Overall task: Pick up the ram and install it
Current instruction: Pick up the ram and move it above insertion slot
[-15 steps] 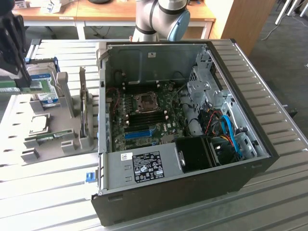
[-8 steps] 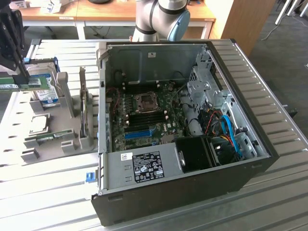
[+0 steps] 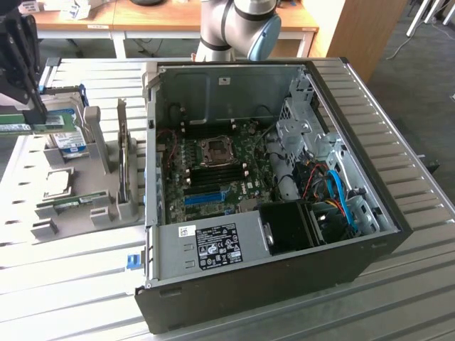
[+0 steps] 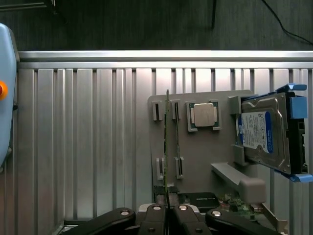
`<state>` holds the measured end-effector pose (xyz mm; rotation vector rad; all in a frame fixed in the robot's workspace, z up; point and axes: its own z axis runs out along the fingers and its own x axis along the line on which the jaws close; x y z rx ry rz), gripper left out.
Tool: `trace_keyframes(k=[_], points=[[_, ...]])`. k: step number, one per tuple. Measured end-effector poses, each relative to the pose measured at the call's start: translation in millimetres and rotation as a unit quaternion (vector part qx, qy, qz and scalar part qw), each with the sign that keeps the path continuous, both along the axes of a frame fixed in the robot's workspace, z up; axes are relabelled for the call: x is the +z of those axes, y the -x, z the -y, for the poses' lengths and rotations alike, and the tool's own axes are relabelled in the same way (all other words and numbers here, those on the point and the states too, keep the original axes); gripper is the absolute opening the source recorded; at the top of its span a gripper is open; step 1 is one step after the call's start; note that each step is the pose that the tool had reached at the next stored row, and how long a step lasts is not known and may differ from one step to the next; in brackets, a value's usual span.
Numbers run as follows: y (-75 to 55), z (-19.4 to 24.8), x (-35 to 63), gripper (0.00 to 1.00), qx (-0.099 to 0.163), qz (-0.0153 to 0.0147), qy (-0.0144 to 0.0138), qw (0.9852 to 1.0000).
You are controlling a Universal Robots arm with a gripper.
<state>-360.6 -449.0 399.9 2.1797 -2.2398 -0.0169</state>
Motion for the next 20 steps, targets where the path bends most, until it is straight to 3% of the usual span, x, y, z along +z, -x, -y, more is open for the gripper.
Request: trace_keyframes(k=[8,20], points=[[-18.5,-0.1,-0.1,0.12,0.0,0.0,0.0,1.0],[-56.2,-0.6,0.0,0.12,0.002,0.0,0.0,1.0]])
